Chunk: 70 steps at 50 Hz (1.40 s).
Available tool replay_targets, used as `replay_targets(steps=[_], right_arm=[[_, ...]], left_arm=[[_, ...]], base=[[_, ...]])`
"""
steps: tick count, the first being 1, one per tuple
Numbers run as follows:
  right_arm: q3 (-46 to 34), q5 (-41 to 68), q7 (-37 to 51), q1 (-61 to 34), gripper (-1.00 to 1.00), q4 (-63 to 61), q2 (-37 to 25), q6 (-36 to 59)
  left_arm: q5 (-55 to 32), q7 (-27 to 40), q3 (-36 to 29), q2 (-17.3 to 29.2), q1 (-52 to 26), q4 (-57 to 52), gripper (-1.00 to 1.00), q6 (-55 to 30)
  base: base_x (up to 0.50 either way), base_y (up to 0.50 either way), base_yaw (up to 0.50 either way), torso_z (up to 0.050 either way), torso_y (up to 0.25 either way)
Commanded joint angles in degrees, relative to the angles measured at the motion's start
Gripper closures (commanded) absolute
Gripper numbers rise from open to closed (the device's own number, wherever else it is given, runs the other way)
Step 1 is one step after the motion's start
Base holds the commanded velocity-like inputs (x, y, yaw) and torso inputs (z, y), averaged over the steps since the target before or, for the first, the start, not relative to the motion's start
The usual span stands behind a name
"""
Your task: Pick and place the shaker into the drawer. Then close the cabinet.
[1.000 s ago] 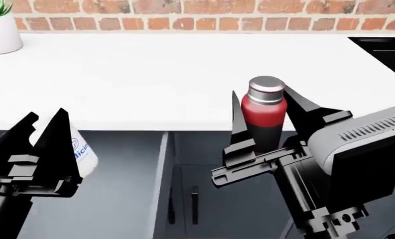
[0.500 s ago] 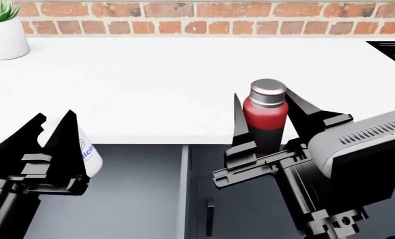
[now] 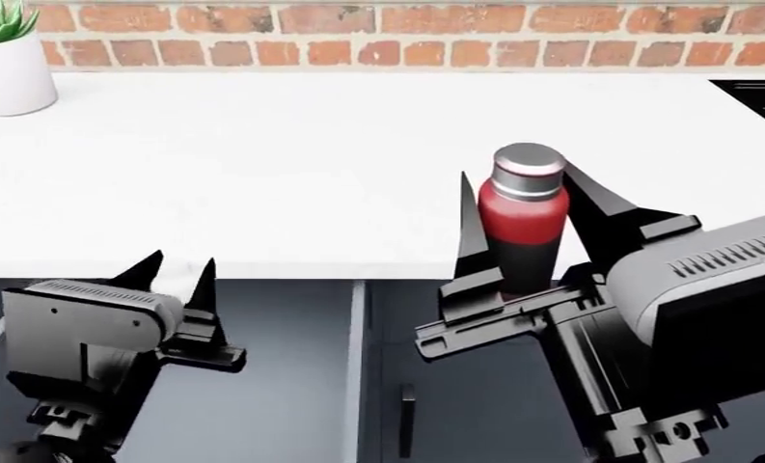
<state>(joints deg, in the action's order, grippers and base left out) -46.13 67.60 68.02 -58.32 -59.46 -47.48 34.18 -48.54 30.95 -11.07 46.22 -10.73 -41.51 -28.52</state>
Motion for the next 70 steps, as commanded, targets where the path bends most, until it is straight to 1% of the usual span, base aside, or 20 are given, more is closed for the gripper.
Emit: replay_targets(steps=[1,13,23,30,33,40,45,46,52,56,60,66,70], right_arm=[[-1.84,-0.52,0.65,-1.32,1.00,-0.02,-0.93,-0.95],[-3.28,-0.87,0.78,-1.90,1.00,0.21,-1.23,-1.87],[-4.26,-2.79,-0.30,-1.01,1.00,1.05,-1.27,-2.80],[-4.68,-2.90,-0.03,-1.10,1.00,0.94,-1.32,-2.89],[-4.90,-3.19,-0.09,-0.98,1.00,0.94,-1.40,-3.00],[-5.53,-3.04,0.64,-1.32,1.00,0.55,-1.32,-2.75],[-5.96,-2.94,0.89,-1.66,1.00,0.52,-1.33,-2.78],[-6.03,-2.92,0.88,-1.75,1.00,0.54,-1.35,-2.80],[-6.47,-2.92,0.98,-2.10,1.00,0.54,-1.38,-2.96],[-6.86,-2.95,1.15,-2.29,1.00,0.60,-1.24,-2.98],[-7.00,-1.94,1.35,-2.71,1.00,1.02,-0.99,-3.06],[-7.47,3.48,0.68,-5.09,1.00,1.51,-0.37,-2.13],[-9.10,10.18,-2.11,-7.95,1.00,2.85,2.05,-0.45]], left_arm=[[7.50,-2.71,-5.27,-0.94,-3.71,8.43,1.00,-1.61],[14.78,-4.88,-7.83,-0.61,-0.72,19.18,1.00,2.44],[18.69,-6.56,-9.31,-0.71,3.49,28.36,1.00,6.84],[19.24,-7.23,-10.09,-1.34,3.41,31.95,1.00,6.66],[16.63,-7.60,-9.16,-1.84,3.30,32.24,1.00,5.41],[15.13,-9.29,-9.80,-2.73,4.78,35.32,1.00,5.04],[14.88,-9.27,-9.68,-2.76,4.89,35.28,1.00,5.00],[14.76,-9.16,-9.57,-2.70,4.84,35.09,-1.00,4.86],[12.99,-7.58,-7.22,-1.49,5.22,30.75,-1.00,4.87],[10.03,-5.82,-3.72,0.93,6.38,23.42,-1.00,5.12],[5.88,-3.46,1.03,4.70,7.83,13.59,-1.00,5.03],[-2.91,1.56,12.65,11.55,12.69,-0.85,-1.00,6.22],[-10.99,5.38,23.18,15.13,16.03,-7.44,-1.00,7.47]], base=[[0.00,0.00,0.00,0.000,0.000],[0.00,0.00,0.00,0.001,0.001],[0.00,0.00,0.00,0.000,0.000],[0.00,0.00,0.00,0.000,0.000],[0.00,0.00,0.00,0.000,0.000],[0.00,0.00,0.00,0.000,0.000],[0.00,0.00,0.00,0.000,0.000],[0.00,0.00,0.00,0.000,0.000],[0.00,0.00,0.00,0.000,0.000],[0.00,0.00,0.00,0.000,0.000],[0.00,0.00,0.00,0.000,0.000],[0.00,0.00,0.00,0.000,0.000],[0.00,0.00,0.00,0.000,0.000]])
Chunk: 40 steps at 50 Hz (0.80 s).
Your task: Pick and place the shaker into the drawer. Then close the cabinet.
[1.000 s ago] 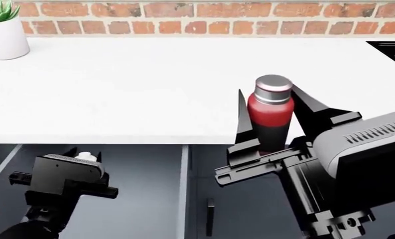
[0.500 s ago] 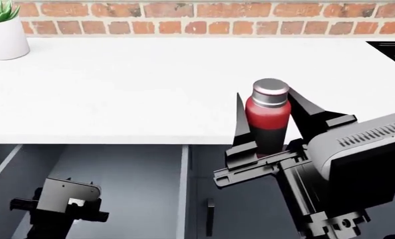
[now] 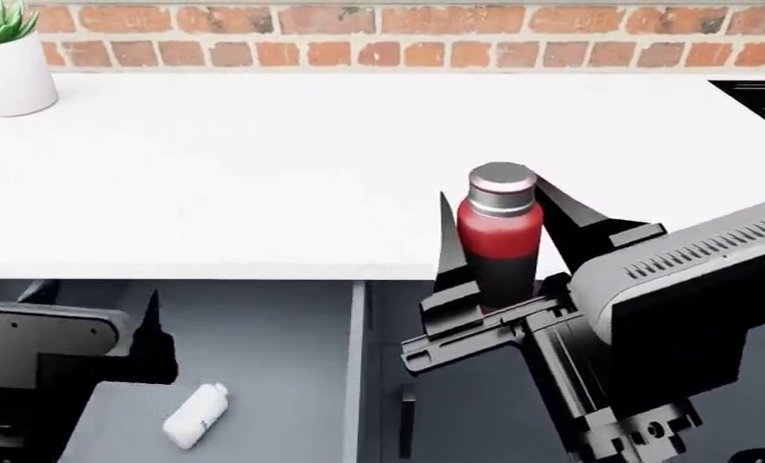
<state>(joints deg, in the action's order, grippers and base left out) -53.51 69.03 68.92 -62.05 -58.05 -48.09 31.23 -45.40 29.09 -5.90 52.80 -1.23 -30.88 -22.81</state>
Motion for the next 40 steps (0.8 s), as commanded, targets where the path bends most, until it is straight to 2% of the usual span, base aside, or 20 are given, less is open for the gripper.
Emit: replay_targets(steps=[1,7,13,17,21,23,25,29,32,35,40], right_arm=[[-2.03,10.63,-4.23,-5.66,1.00,1.97,3.38,3.18],[-3.79,21.69,-11.77,-15.71,1.00,7.74,7.75,8.41],[-4.79,24.38,-21.63,-22.46,1.00,15.79,11.72,12.72],[-5.73,24.55,-28.39,-25.70,1.00,21.27,14.99,15.04],[-7.34,22.85,-36.31,-28.12,1.00,27.78,18.91,17.16],[-8.42,21.32,-39.82,-29.01,1.00,30.75,20.37,18.23],[-9.80,20.18,-43.68,-29.84,1.00,33.68,21.84,19.55],[-12.82,17.42,-50.91,-31.84,1.00,39.94,24.61,22.27],[-14.90,14.58,-56.14,-33.68,1.00,45.05,26.80,23.61],[-16.88,10.70,-62.04,-35.84,1.00,51.31,29.22,23.89],[-21.56,3.87,-72.24,-38.75,1.00,61.61,33.47,23.54]], left_arm=[[-16.39,7.99,21.24,9.41,7.56,-19.65,-1.00,2.12],[-30.10,11.94,39.53,13.05,11.66,-25.52,-1.00,2.41],[-35.93,13.83,46.89,12.32,12.84,-26.90,-1.00,2.66],[-42.93,15.59,52.19,14.15,13.07,-27.53,-1.00,2.59],[-44.09,14.90,55.13,13.23,14.14,-28.82,-1.00,1.21],[-41.39,13.25,54.22,11.34,15.03,-29.07,-1.00,1.36],[-41.24,12.57,55.40,11.60,16.54,-29.10,-1.00,2.18],[-38.25,11.82,57.03,12.68,24.16,-29.11,-1.00,8.26],[-36.69,11.82,61.57,14.57,34.07,-29.11,-1.00,14.48],[-31.27,10.65,64.45,14.59,45.97,-29.11,-1.00,22.26],[-32.89,7.06,67.81,11.14,46.12,-29.11,-1.00,20.65]], base=[[0.00,0.00,0.00,0.000,0.000],[0.00,0.00,0.00,0.000,0.000],[0.00,0.00,0.00,0.000,0.000],[0.00,0.00,0.00,0.000,0.000],[0.00,0.00,0.00,0.000,0.000],[0.00,0.00,0.00,0.000,0.000],[0.00,0.00,0.00,0.000,0.000],[0.00,0.00,0.00,0.000,0.000],[0.00,0.00,0.00,0.000,0.000],[0.00,0.00,0.00,0.000,0.000],[0.00,0.00,0.00,0.000,0.000]])
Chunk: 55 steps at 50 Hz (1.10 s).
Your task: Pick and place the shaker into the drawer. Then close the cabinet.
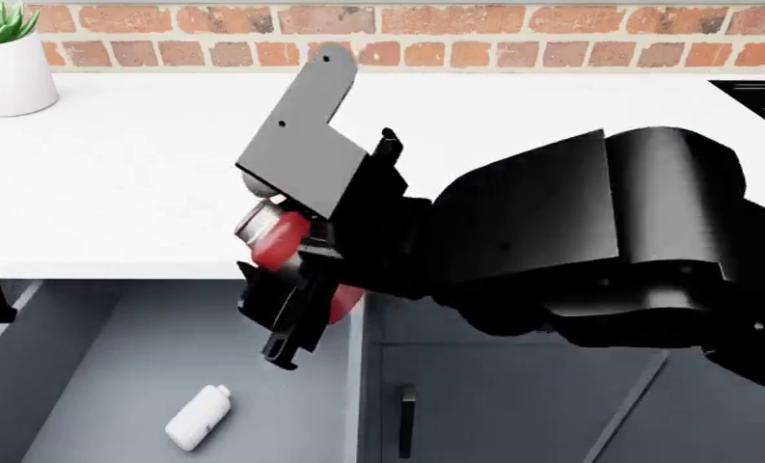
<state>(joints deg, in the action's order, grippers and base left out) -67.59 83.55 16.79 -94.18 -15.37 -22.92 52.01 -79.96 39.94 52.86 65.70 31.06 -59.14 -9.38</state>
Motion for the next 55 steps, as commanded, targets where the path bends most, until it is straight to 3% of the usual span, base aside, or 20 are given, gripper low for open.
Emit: replay_targets(steps=[1,10,21,55], right_arm=[[-8.64,-12.17,-22.21,-6.98,1.00,20.89,9.18,2.39],[-14.31,-18.87,-31.00,-5.06,1.00,33.61,15.99,-1.13],[-16.62,-20.31,-31.94,2.28,1.00,36.62,21.72,-4.94],[-21.58,-19.82,-28.78,14.72,1.00,36.65,22.91,-7.73]], left_arm=[[1.29,-4.56,9.55,-2.47,13.82,-0.86,-1.00,7.70],[3.77,-7.62,8.58,-6.89,13.76,-0.85,-1.00,6.89],[5.89,-9.70,7.01,-10.98,12.78,-0.73,-1.00,4.09],[10.36,-13.82,4.31,-16.41,10.83,0.04,-1.00,1.32]], base=[[0.00,0.00,0.00,0.000,0.000],[0.00,0.00,0.00,0.000,0.000],[0.00,0.00,0.00,0.000,0.000],[0.00,0.00,0.00,0.000,0.000]])
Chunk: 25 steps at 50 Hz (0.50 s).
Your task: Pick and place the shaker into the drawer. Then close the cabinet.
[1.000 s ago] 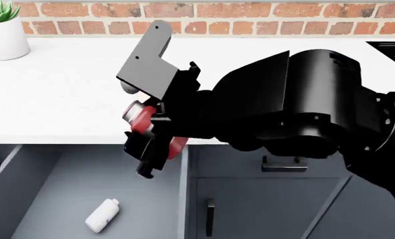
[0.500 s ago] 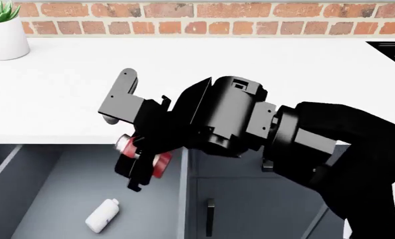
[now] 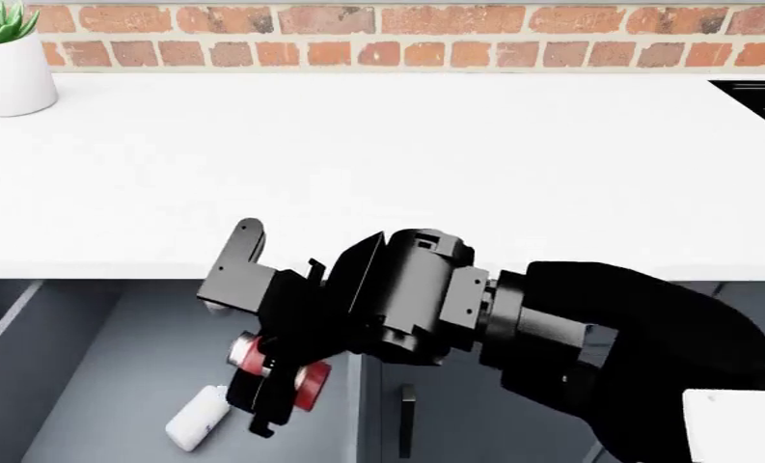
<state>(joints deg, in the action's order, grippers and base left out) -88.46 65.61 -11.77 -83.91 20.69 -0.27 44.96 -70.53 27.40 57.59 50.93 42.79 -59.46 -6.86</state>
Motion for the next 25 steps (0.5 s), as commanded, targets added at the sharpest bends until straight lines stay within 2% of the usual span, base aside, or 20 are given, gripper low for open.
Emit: replay_targets(steps=[1,20,21,25], right_arm=[[-0.69,-2.07,-0.26,4.75,1.00,0.55,0.26,-0.62],[-0.25,-4.40,0.44,8.74,1.00,0.48,0.27,-1.53],[-0.28,-4.41,0.88,8.68,-1.00,0.61,0.27,-1.50],[0.11,-2.52,3.11,7.14,-1.00,0.66,0.27,-2.40]], left_arm=[[0.99,-1.42,-0.40,-1.74,-0.99,0.43,-1.00,-1.32],[1.54,-3.87,0.89,-4.28,-1.83,0.98,-1.00,-3.11],[1.59,-4.00,0.92,-4.40,-1.88,0.98,-1.00,-3.18],[1.56,-3.93,1.02,-4.28,-2.25,0.78,-1.00,-3.64]], base=[[0.00,0.00,0.00,0.000,0.000],[0.00,0.00,0.00,0.000,0.000],[0.00,0.00,0.00,0.000,0.000],[0.00,0.00,0.00,0.000,0.000]])
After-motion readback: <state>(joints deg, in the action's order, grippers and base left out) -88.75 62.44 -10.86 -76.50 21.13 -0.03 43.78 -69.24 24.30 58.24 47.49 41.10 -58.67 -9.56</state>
